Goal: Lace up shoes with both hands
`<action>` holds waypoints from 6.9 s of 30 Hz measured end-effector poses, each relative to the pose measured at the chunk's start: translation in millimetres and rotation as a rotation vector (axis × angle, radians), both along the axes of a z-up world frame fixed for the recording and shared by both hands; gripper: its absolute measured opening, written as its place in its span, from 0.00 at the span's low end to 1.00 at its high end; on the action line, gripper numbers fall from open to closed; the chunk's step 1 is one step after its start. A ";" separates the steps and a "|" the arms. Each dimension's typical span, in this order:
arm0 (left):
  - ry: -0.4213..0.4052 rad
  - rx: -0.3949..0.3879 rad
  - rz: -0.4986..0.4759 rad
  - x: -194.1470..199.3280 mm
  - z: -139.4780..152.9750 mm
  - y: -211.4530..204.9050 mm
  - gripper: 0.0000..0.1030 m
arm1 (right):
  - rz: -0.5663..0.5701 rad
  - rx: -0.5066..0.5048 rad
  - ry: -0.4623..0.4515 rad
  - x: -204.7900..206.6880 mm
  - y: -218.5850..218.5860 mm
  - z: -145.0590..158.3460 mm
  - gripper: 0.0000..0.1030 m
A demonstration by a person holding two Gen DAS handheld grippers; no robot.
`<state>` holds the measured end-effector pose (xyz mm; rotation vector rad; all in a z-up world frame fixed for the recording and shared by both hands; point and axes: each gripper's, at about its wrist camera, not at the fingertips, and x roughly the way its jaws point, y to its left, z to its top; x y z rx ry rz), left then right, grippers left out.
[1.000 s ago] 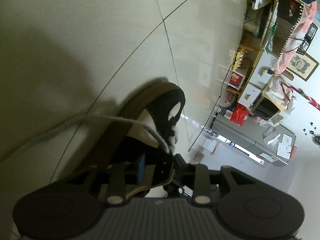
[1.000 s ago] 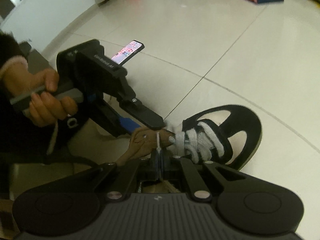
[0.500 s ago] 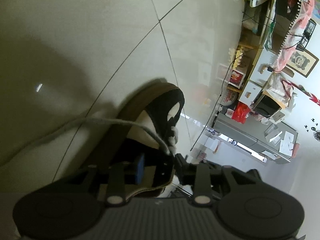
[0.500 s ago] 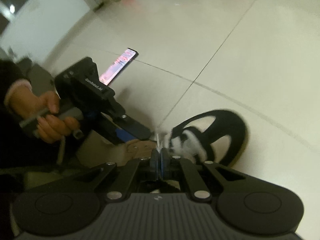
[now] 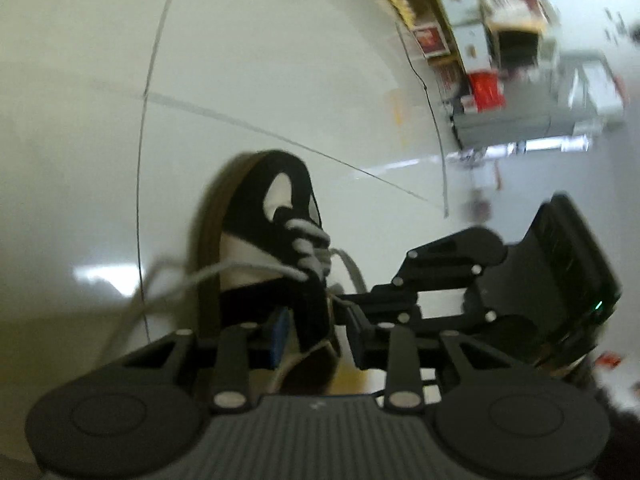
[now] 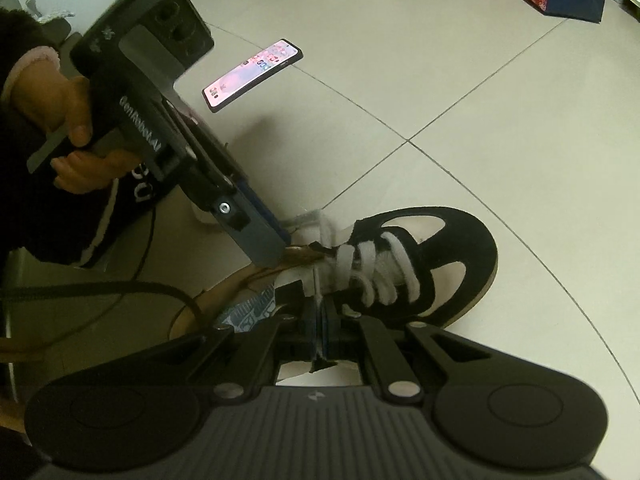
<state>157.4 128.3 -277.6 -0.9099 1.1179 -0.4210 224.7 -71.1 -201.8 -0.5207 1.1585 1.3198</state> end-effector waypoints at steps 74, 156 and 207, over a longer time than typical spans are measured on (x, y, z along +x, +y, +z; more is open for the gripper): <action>-0.097 0.179 -0.021 -2.0 9.4 -1.5 0.15 | -0.036 0.066 -0.126 -26.8 2.3 -5.1 0.03; 0.140 -0.035 0.294 3.3 -8.4 6.3 0.03 | -0.256 0.175 -0.087 -30.1 -6.9 -14.2 0.10; 0.114 -0.020 0.228 -0.5 -1.7 5.0 0.03 | -0.288 0.171 -0.123 -39.3 -12.3 -9.3 0.22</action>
